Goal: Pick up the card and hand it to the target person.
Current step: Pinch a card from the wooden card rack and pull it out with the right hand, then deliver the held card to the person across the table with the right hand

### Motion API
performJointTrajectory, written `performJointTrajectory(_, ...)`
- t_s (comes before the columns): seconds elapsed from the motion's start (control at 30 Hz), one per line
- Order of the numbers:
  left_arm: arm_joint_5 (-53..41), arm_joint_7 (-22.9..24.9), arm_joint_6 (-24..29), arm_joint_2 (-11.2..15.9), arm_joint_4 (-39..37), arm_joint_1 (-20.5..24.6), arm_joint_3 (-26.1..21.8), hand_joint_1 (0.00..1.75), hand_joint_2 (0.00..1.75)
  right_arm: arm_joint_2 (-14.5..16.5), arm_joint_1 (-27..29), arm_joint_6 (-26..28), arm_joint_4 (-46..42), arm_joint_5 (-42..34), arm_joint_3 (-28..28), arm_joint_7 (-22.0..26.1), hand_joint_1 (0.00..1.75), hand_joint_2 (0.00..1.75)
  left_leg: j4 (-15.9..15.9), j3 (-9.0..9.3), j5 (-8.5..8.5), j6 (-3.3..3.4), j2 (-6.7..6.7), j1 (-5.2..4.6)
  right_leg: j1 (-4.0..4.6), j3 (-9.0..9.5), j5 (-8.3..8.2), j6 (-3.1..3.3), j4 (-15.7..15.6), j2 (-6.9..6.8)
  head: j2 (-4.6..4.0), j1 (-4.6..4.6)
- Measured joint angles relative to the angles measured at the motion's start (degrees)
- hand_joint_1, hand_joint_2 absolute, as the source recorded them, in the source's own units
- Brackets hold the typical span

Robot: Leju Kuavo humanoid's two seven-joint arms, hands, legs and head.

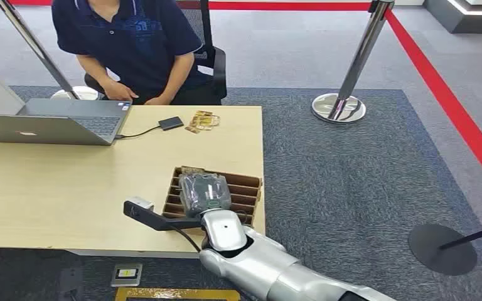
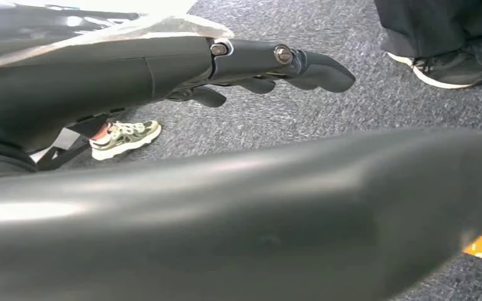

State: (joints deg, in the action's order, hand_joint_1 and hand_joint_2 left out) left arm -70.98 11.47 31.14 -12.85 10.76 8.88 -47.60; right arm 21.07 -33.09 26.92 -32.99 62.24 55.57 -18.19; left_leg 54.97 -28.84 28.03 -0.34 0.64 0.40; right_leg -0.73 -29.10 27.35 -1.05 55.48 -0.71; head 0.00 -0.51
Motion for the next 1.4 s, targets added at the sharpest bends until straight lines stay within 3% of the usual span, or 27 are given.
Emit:
performJointTrajectory(0.5,1.00,-0.42,1.01,0.01,0.01,-0.01,-0.01,0.00,0.00,-2.17,2.55,-4.89,-18.12,0.70,-7.13,5.46,1.41,1.75,0.00,-0.03,0.00,0.00,0.00,0.00,0.00,-0.04,0.00,0.00,0.00,0.00,0.00,-0.01)
performJointTrajectory(0.97,0.81,-0.52,1.07,0.00,0.00,-0.02,-0.01,0.00,0.00,-3.08,3.38,-5.71,-24.15,1.64,-8.60,5.54,1.39,1.75,0.00,-0.04,0.00,-0.01,0.00,0.00,0.00,-0.04,0.00,0.00,0.00,0.00,0.00,0.00)
performJointTrajectory(1.1,-0.11,-0.68,0.54,0.00,-0.01,-0.01,0.01,0.00,0.00,-3.13,1.29,-4.29,-23.79,7.34,-9.68,3.46,1.49,1.75,0.00,-0.04,-0.01,-0.01,0.00,0.00,0.00,-0.04,-0.02,0.00,0.00,0.00,0.00,-0.01)
performJointTrajectory(1.4,-2.07,-1.22,-0.25,-0.11,-0.01,0.01,0.37,0.00,0.00,-2.19,-6.77,2.08,-12.25,19.39,-13.10,-0.35,1.44,1.75,0.00,-0.05,-0.08,0.00,0.00,0.00,0.01,-0.04,-0.11,-0.01,0.01,0.00,0.00,-0.01)
